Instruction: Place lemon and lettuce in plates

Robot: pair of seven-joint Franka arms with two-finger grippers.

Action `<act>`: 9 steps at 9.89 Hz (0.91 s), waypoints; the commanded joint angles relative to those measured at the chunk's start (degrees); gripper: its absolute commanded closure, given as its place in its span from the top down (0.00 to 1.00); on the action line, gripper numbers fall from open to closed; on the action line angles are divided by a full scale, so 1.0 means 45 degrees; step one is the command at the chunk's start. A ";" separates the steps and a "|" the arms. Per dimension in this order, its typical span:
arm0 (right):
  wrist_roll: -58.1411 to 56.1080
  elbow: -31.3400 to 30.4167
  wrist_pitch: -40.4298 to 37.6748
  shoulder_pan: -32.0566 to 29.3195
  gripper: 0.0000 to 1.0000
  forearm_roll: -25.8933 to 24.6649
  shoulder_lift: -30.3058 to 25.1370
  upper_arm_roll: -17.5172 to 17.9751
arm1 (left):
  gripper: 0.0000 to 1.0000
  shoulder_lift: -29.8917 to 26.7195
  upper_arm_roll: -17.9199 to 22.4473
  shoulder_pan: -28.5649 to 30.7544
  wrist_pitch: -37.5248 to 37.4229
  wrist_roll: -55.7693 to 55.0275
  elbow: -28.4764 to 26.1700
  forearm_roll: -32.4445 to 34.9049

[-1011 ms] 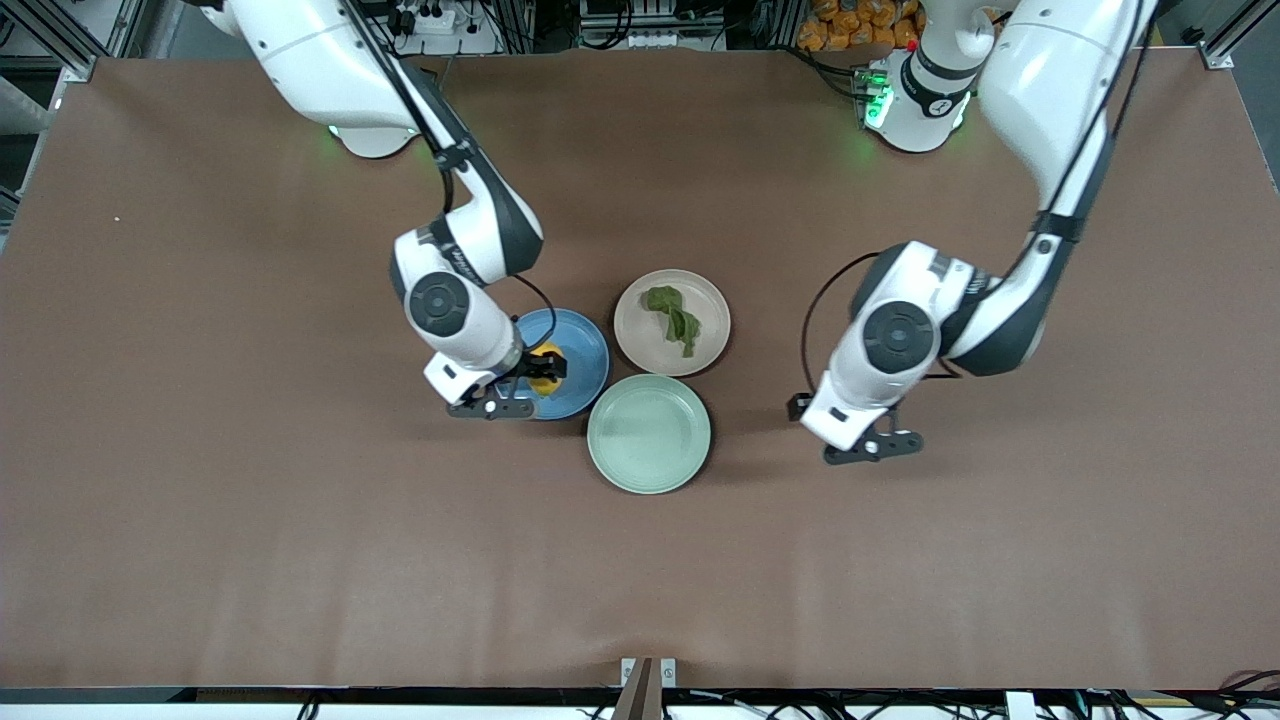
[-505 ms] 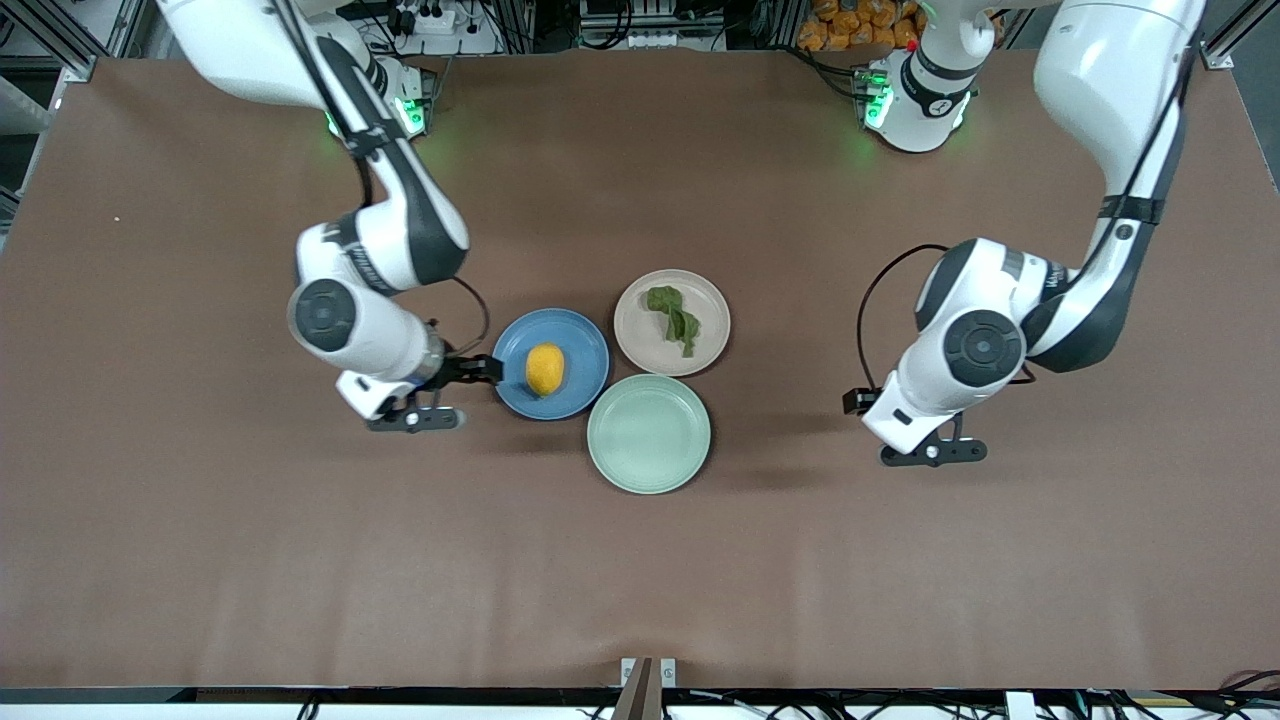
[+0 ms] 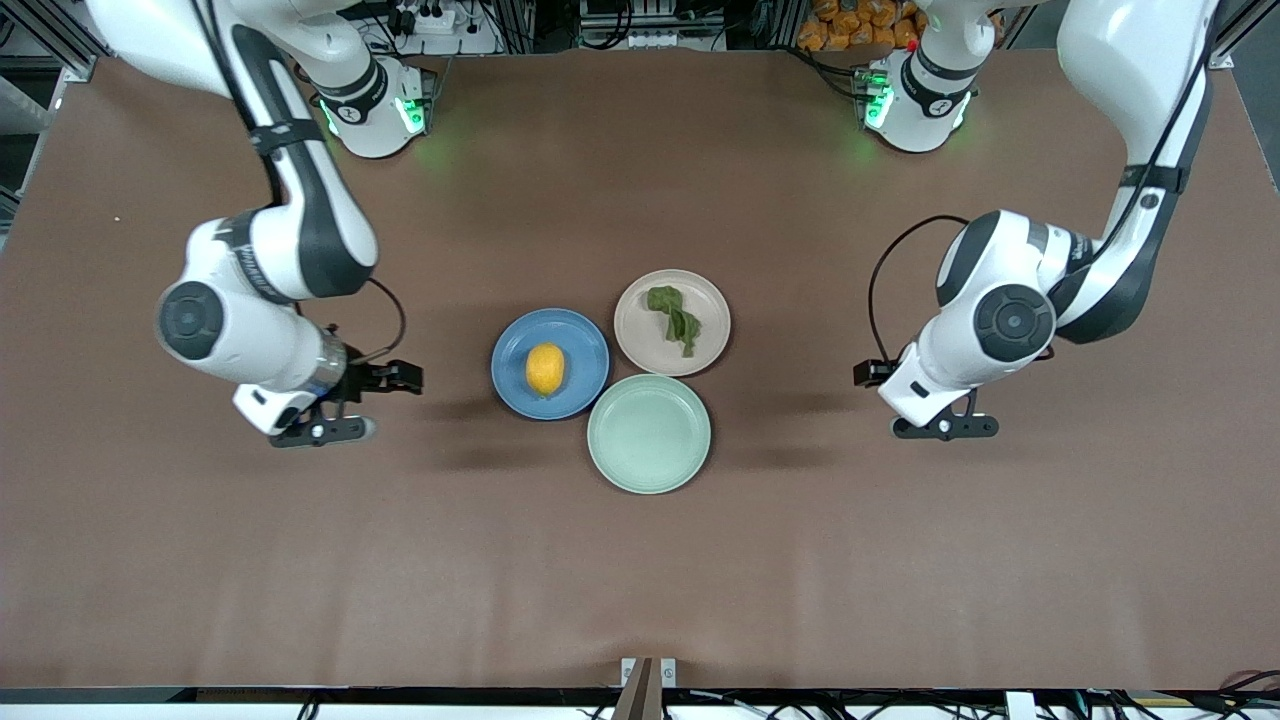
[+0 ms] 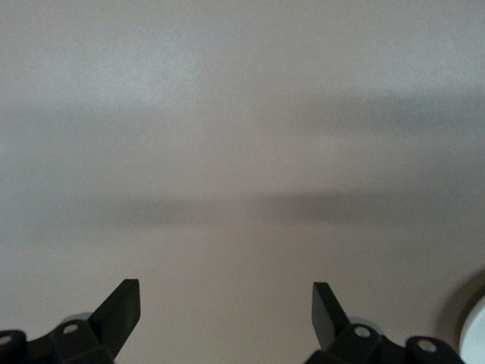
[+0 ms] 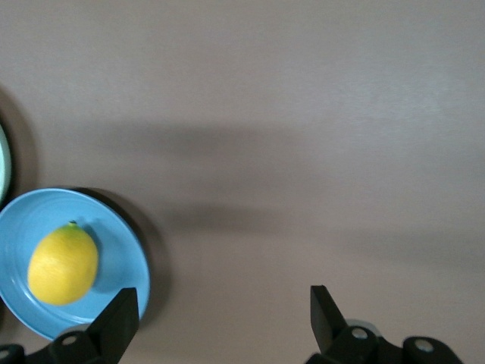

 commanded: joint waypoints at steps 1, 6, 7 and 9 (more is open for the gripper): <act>-0.0742 -0.0434 -0.0486 -0.0740 1.00 0.0135 -0.0715 0.0084 | 1.00 -0.1633 0.1647 -0.0897 0.0337 0.1700 -0.1359 -0.1124; -0.0703 -0.1428 -0.0487 -0.1561 1.00 -0.1445 -0.2061 -0.0034 | 1.00 -0.4095 0.2297 -0.1349 0.0318 0.1861 -0.2359 -0.2510; -0.0722 -0.1760 -0.0487 -0.1891 1.00 -0.1486 -0.2470 -0.0034 | 1.00 -0.4388 0.2374 -0.1349 0.0279 0.1861 -0.2321 -0.2532; -0.0723 -0.1802 -0.0875 -0.2245 1.00 -0.1564 -0.2902 -0.0034 | 1.00 -0.5090 0.2628 -0.1388 0.0259 0.1861 -0.2204 -0.2552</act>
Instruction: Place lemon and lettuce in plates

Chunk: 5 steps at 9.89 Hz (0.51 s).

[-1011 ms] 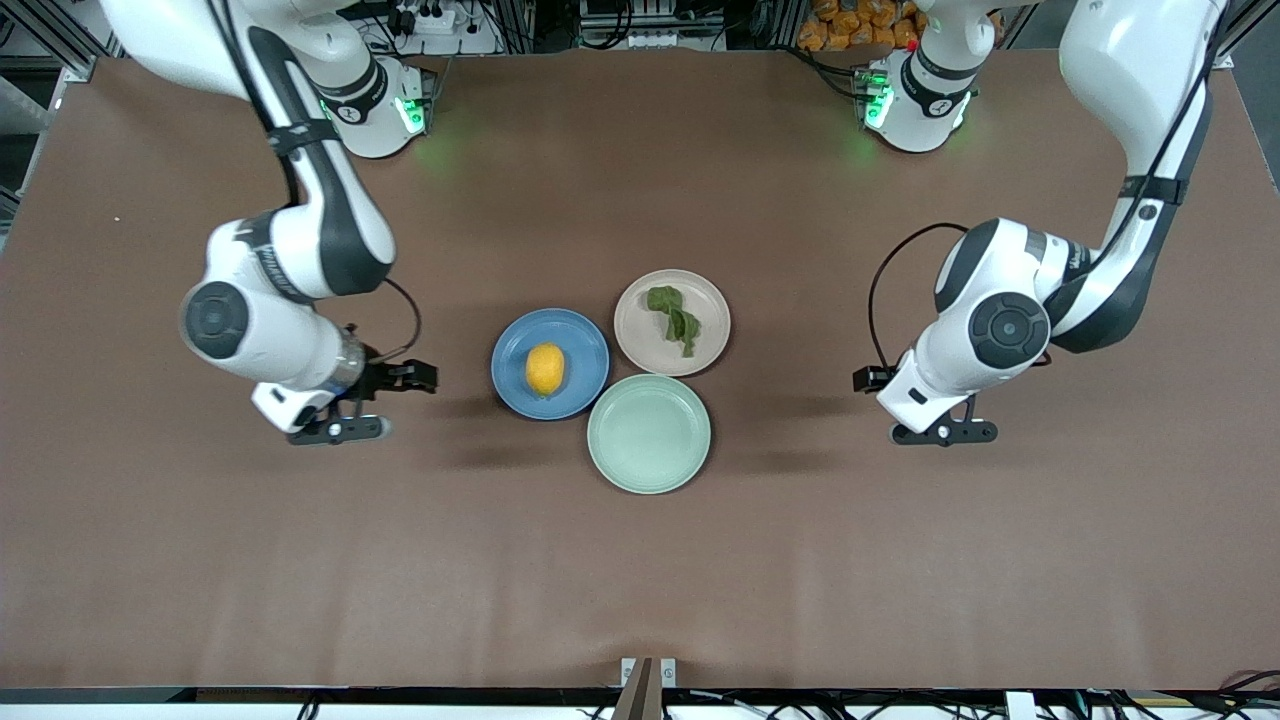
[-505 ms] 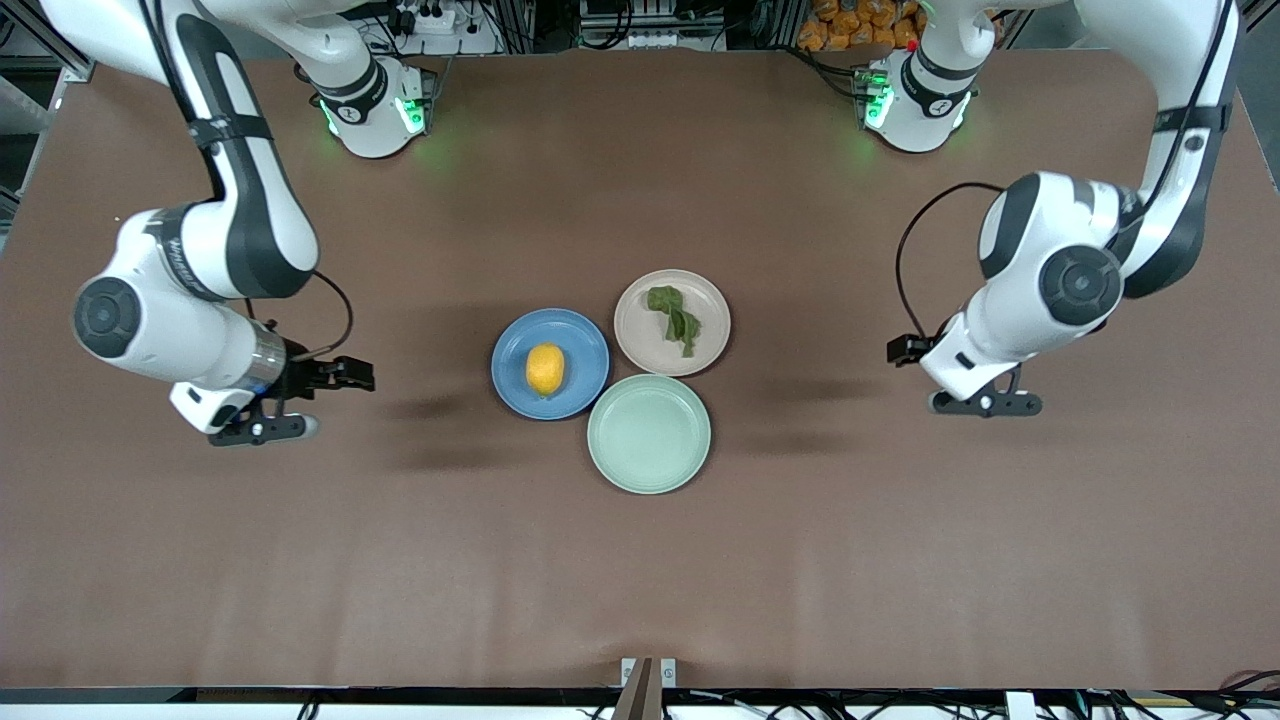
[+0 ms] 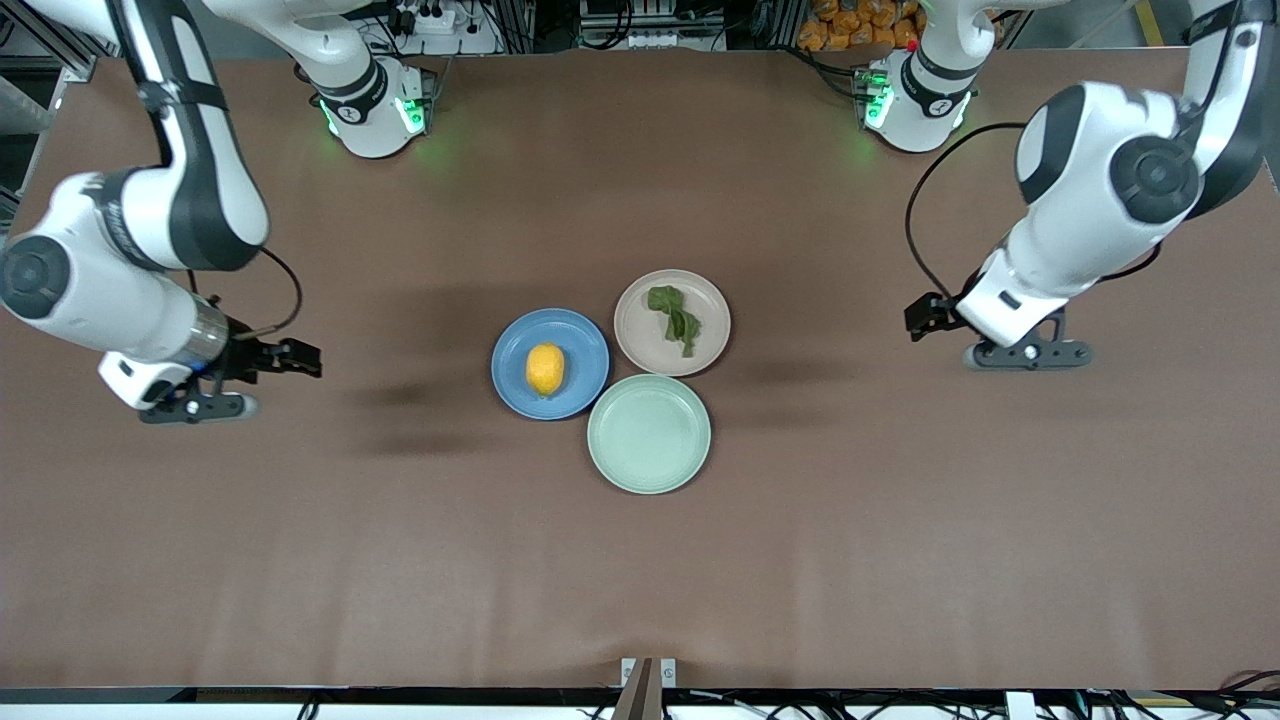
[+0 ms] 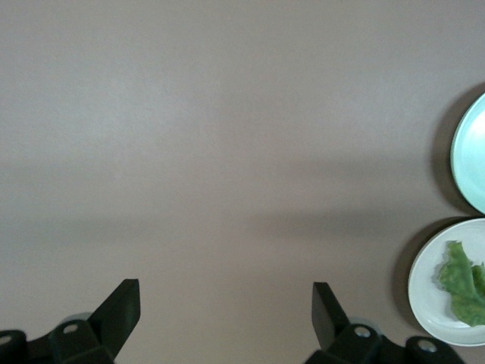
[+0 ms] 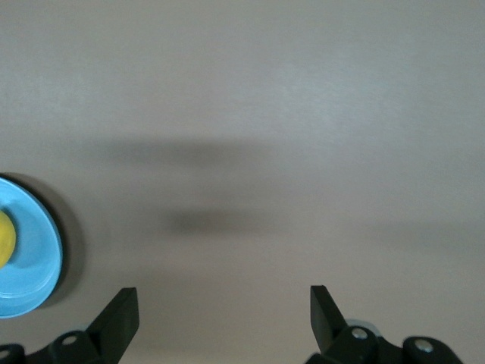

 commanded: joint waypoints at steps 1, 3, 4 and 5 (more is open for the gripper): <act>-0.0087 -0.0567 -0.0311 -0.0573 1.00 -0.0244 -0.0967 0.0186 | 1.00 -0.1102 0.0447 -0.0156 0.0075 0.0295 -0.0151 -0.0407; -0.0300 -0.0547 -0.0565 -0.0848 1.00 -0.0400 -0.1376 0.0206 | 1.00 -0.1339 0.0468 -0.0019 -0.0644 0.0295 0.0667 -0.0545; -0.0495 -0.0547 -0.0566 -0.1003 1.00 -0.0459 -0.1591 0.0206 | 1.00 -0.1320 0.0546 0.0000 -0.1132 0.0295 0.1213 -0.0545; -0.0555 -0.0489 -0.0778 -0.1121 1.00 -0.0730 -0.1825 0.0245 | 1.00 -0.1320 0.0546 -0.0019 -0.1581 0.0295 0.1644 -0.0487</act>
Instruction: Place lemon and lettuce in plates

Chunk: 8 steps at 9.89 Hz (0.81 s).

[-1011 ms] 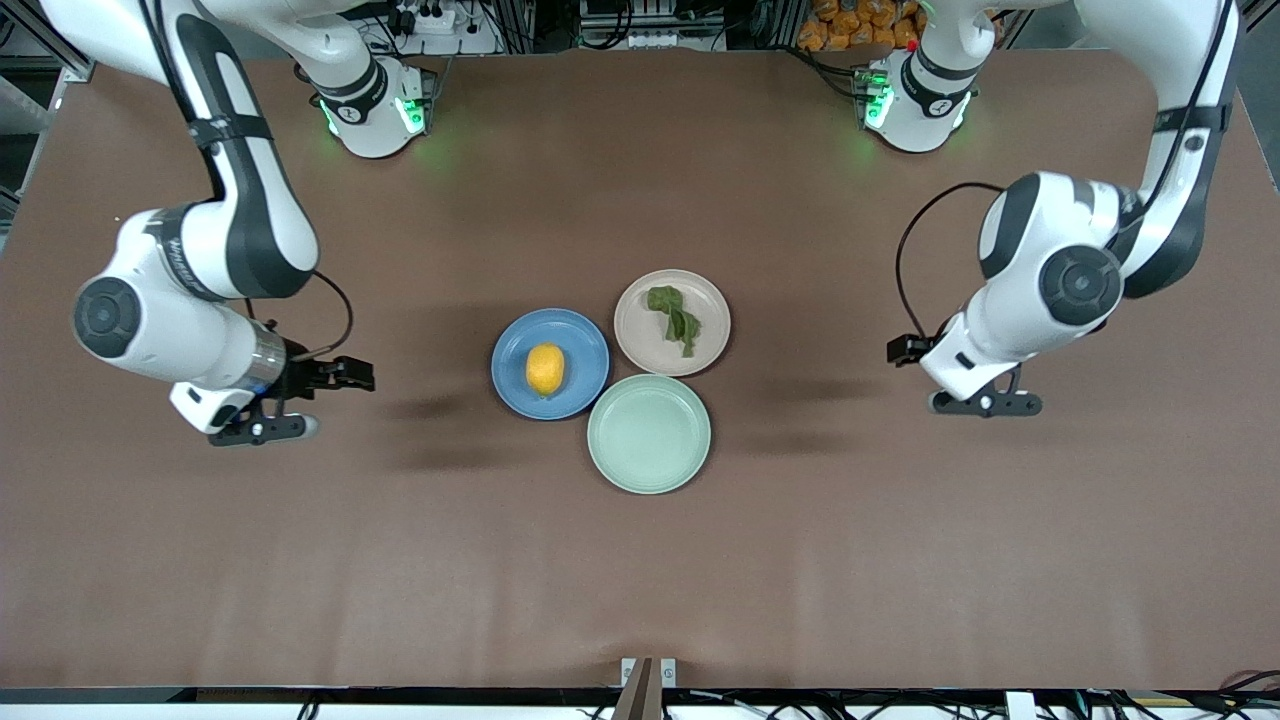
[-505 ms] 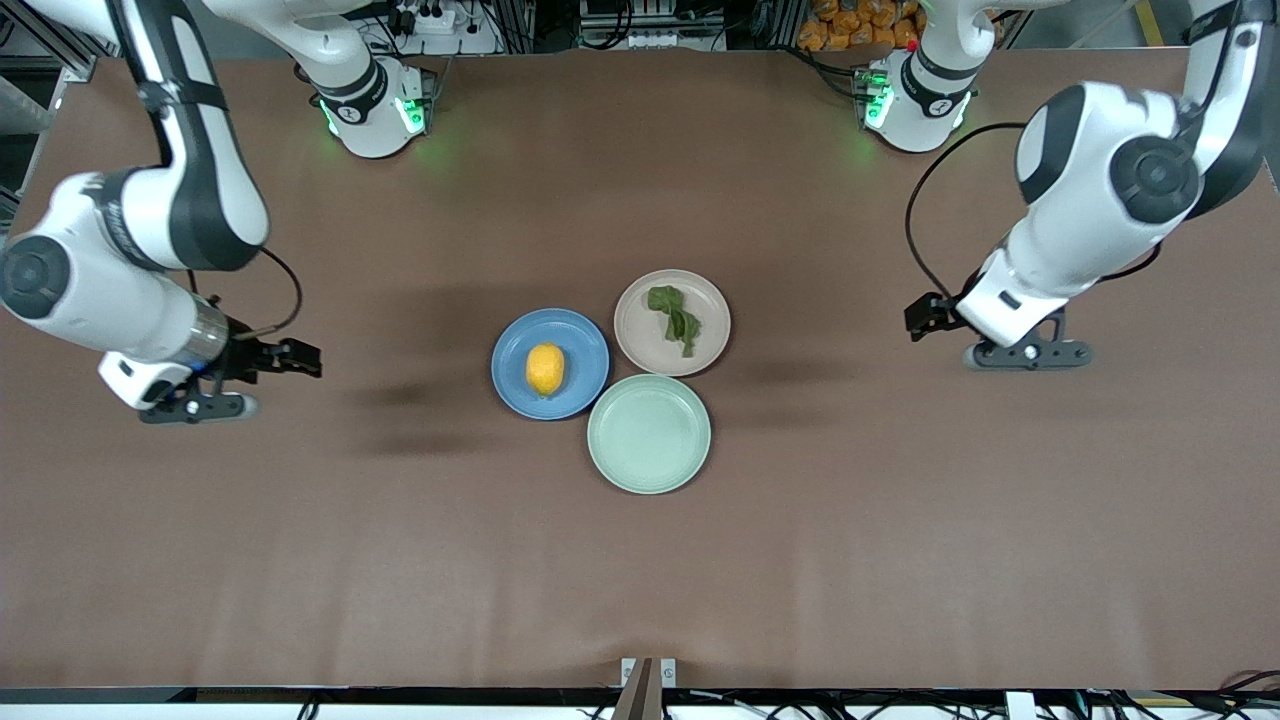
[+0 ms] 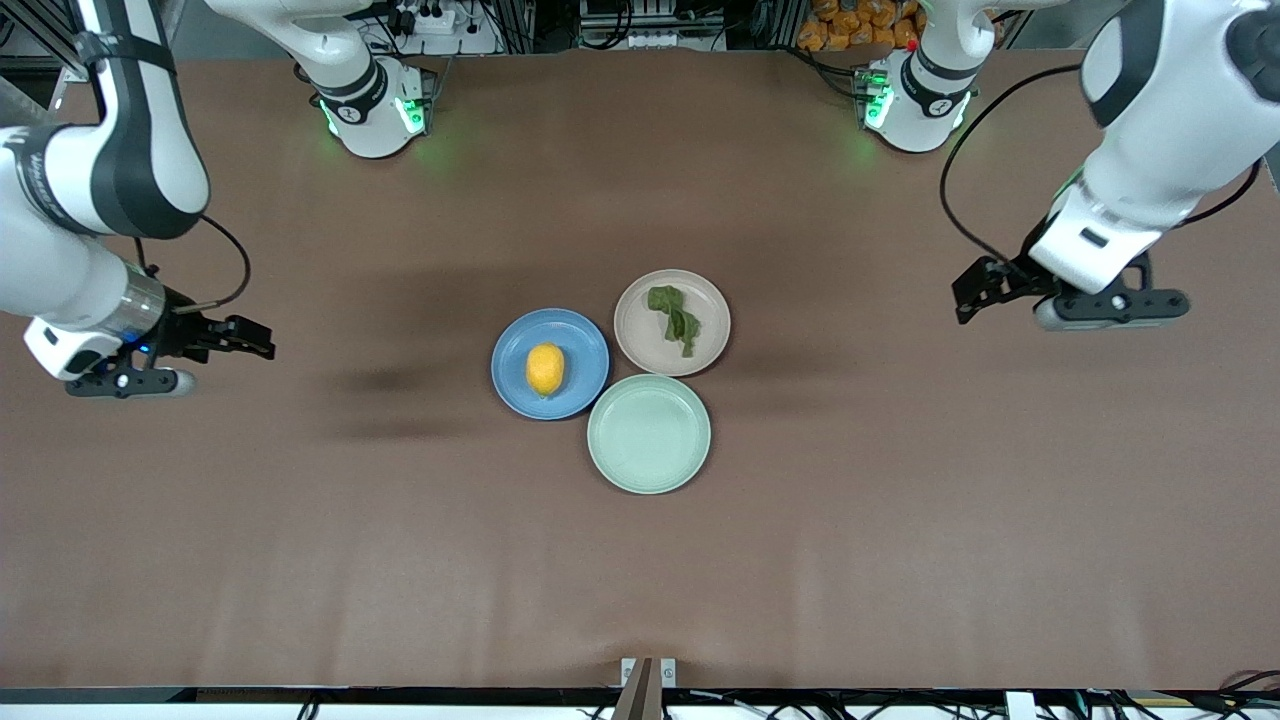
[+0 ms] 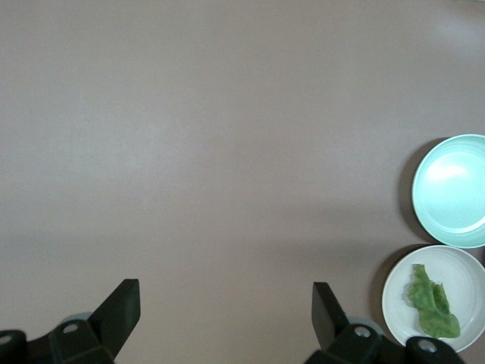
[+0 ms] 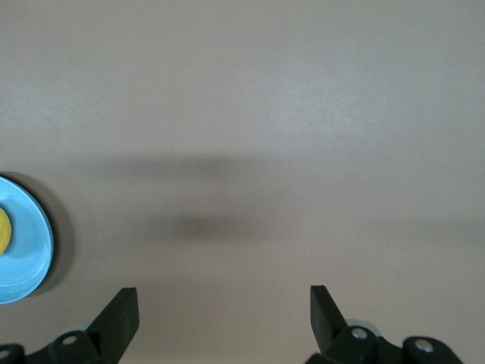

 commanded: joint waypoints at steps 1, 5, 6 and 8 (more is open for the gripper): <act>-0.0178 -0.0328 -0.0344 -0.0395 1.00 -0.0492 -0.0977 0.0223 | 1.00 0.0020 0.0092 -0.0102 -0.1215 0.0314 0.1003 -0.0160; -0.0119 0.1266 -0.1863 -0.0552 1.00 -0.0513 -0.1235 0.0243 | 1.00 0.0020 0.0169 -0.0025 -0.2995 0.1956 0.2235 0.0233; -0.0119 0.1660 -0.2275 -0.0533 1.00 -0.0513 -0.1234 0.0243 | 1.00 0.0020 0.0189 -0.0024 -0.3423 0.1916 0.2604 0.0232; -0.0178 0.2520 -0.3347 -0.0377 1.00 -0.0979 -0.1157 0.0223 | 1.00 0.0078 0.0228 -0.0063 -0.4224 0.1916 0.3250 0.0407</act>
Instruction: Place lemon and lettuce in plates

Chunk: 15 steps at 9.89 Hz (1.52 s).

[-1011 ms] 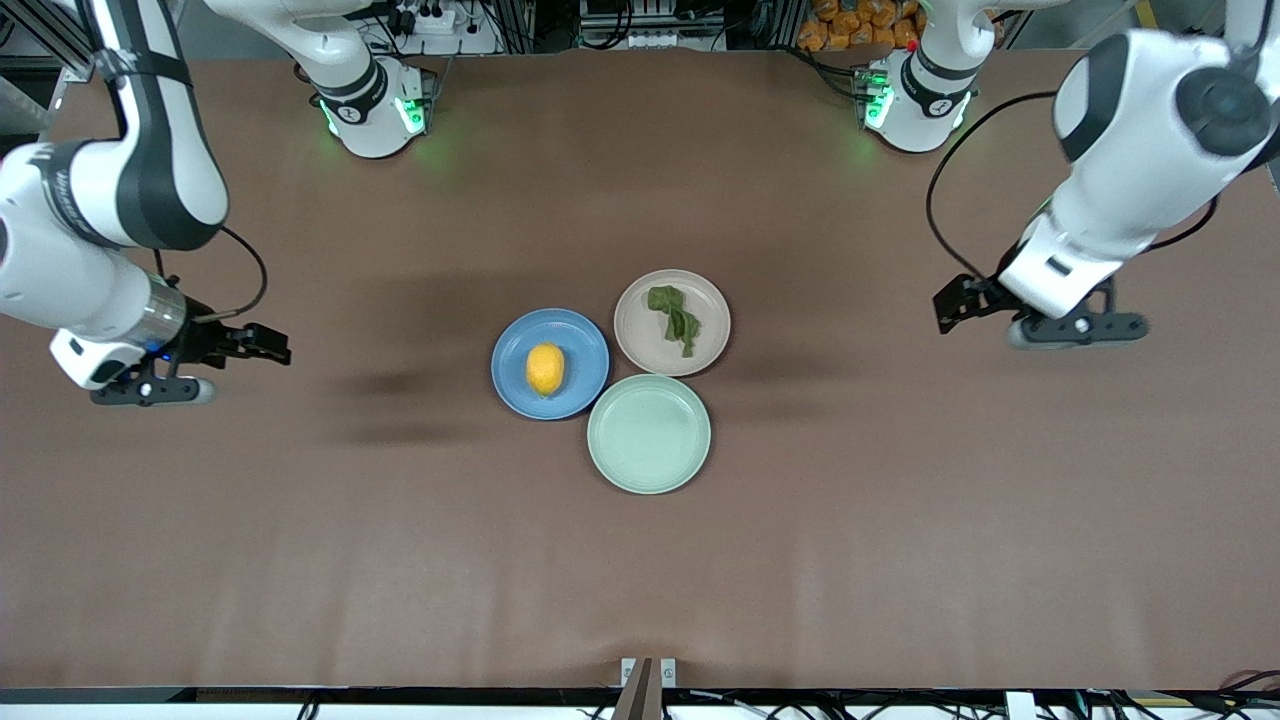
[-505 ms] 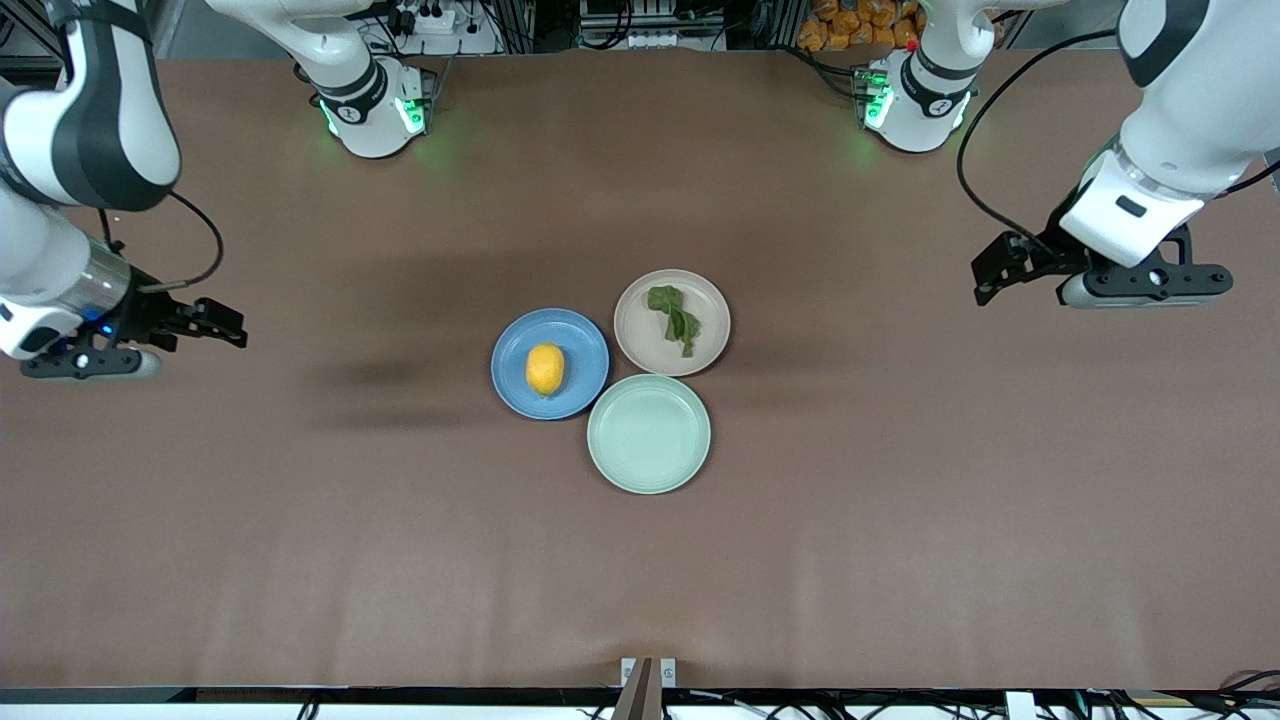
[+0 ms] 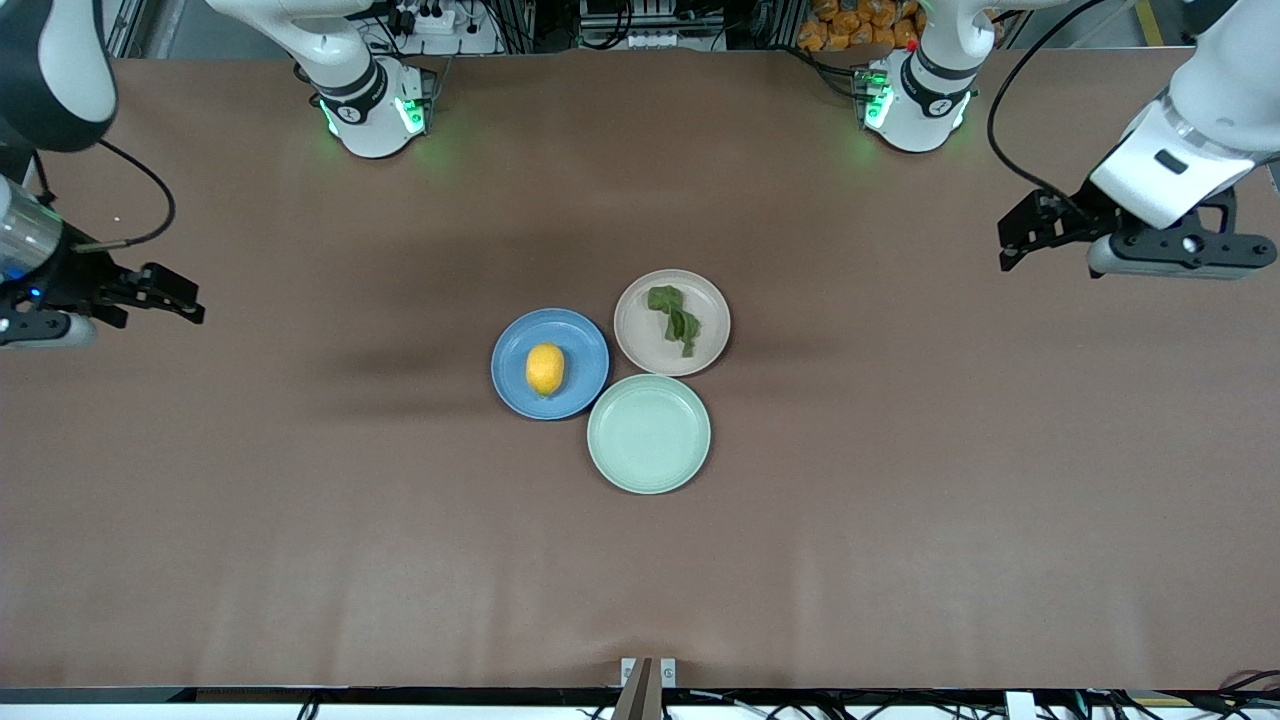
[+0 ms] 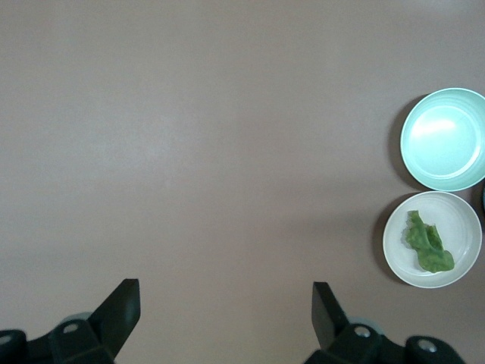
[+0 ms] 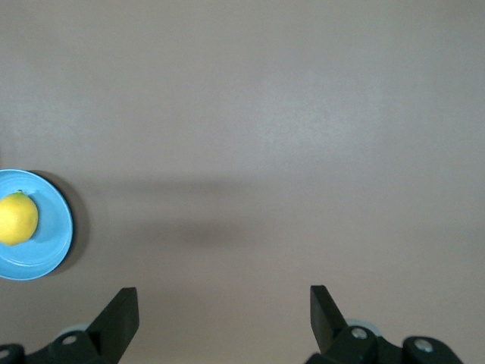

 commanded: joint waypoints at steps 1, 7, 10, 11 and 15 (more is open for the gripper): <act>-0.0086 0.1073 -0.1172 -0.0024 1.00 -0.0491 0.0057 0.0153 | 1.00 0.0062 0.0226 -0.0102 -0.1049 0.0247 0.0755 0.0320; -0.0086 0.3263 -0.2697 0.0094 1.00 -0.0491 0.0310 0.0055 | 1.00 0.0315 0.0188 0.0229 -0.2496 0.0266 0.2065 0.0457; -0.0046 0.3284 -0.3440 0.0211 1.00 -0.0296 0.0311 -0.0160 | 1.00 0.0219 0.0149 0.0249 -0.2537 0.0345 0.2065 0.0437; -0.0046 0.3419 -0.3422 0.0250 1.00 -0.0354 0.0485 -0.0160 | 1.00 0.0199 0.0149 0.0249 -0.2634 0.0364 0.2065 0.0418; -0.0066 0.4085 -0.3481 0.0289 1.00 -0.0297 0.0936 -0.0199 | 1.00 0.0140 0.0091 0.0230 -0.2674 0.0248 0.2201 -0.0108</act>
